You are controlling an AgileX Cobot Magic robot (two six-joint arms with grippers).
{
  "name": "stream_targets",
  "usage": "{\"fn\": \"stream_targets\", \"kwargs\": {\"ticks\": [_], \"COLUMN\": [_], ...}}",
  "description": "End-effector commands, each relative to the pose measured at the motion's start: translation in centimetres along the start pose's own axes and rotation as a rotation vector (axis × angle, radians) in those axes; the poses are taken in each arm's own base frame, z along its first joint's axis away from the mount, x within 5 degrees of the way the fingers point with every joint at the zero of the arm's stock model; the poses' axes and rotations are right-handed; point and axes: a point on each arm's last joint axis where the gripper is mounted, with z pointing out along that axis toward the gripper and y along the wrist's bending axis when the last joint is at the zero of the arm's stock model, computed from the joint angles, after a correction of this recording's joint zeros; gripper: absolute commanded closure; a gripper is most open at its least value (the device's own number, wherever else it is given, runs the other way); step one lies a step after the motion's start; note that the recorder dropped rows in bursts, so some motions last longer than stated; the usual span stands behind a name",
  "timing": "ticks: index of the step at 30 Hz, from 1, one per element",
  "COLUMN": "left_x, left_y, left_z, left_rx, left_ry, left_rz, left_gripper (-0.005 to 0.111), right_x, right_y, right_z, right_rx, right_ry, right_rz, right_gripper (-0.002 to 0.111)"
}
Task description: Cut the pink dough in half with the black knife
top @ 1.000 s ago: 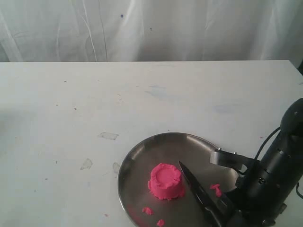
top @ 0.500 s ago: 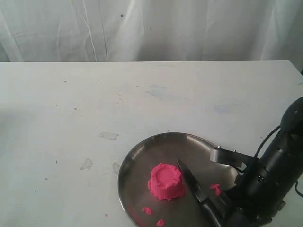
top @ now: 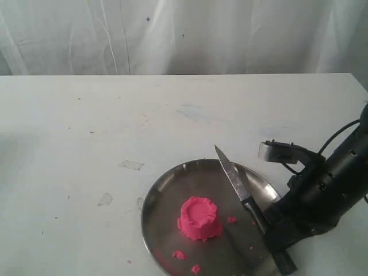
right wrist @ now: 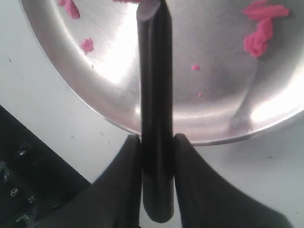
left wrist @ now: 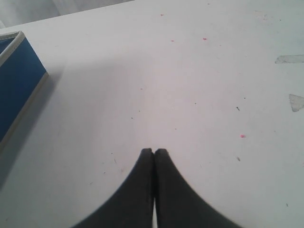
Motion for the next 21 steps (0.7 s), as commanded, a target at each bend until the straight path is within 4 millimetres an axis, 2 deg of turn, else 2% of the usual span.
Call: {"fn": "stream_targets", "kwargs": {"ticks": [1, 5, 11, 21], "left_x": [0.1, 0.1, 0.1, 0.1], "left_y": [0.0, 0.0, 0.0, 0.0], "left_z": [0.1, 0.1, 0.1, 0.1], "left_rx": [0.004, 0.004, 0.004, 0.004], "left_ry": [0.011, 0.011, 0.011, 0.011], "left_rz": [0.001, 0.001, 0.001, 0.001], "left_gripper": [0.107, 0.107, 0.107, 0.107], "right_x": [0.0, 0.4, 1.2, 1.8], "right_y": [1.9, 4.1, 6.8, 8.9], "right_z": [-2.4, -3.5, -3.9, -3.8], "right_rx": [0.026, 0.043, 0.039, 0.016], "right_ry": [-0.100, -0.154, -0.176, -0.174], "right_rz": [-0.055, -0.134, -0.243, -0.330], "right_gripper": [0.108, 0.108, 0.108, 0.108]}}
